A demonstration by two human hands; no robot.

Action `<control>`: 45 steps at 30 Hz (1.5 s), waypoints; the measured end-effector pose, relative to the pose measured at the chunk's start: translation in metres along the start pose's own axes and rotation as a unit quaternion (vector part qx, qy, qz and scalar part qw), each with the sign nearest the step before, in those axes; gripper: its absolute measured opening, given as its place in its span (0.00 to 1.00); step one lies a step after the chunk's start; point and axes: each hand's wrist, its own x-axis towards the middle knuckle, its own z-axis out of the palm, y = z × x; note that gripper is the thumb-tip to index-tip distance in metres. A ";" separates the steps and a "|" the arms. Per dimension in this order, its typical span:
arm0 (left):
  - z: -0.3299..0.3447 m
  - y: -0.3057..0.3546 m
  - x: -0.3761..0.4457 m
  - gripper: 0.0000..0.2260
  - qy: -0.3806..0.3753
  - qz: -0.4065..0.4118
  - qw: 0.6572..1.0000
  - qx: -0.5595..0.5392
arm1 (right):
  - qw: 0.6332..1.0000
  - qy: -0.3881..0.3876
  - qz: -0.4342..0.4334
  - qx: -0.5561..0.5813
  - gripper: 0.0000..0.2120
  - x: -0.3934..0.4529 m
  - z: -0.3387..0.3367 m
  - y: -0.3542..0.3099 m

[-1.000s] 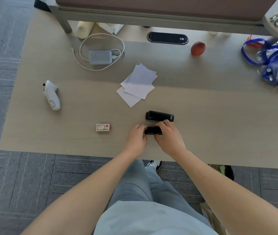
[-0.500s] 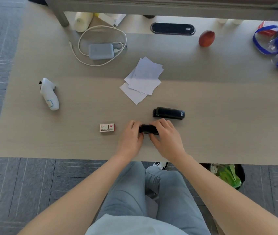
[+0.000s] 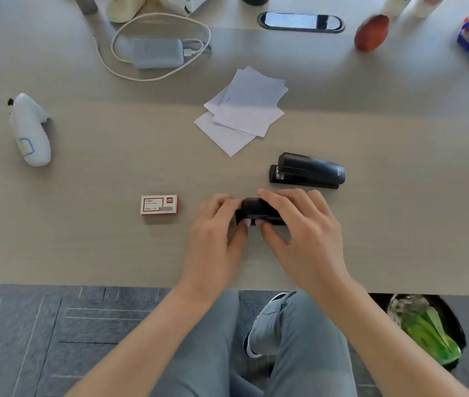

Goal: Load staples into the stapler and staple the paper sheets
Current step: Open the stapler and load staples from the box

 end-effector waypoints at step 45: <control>-0.044 -0.021 -0.053 0.12 0.092 -0.010 0.996 -0.001 | 0.969 0.079 0.165 0.163 0.04 -0.030 0.006 -0.049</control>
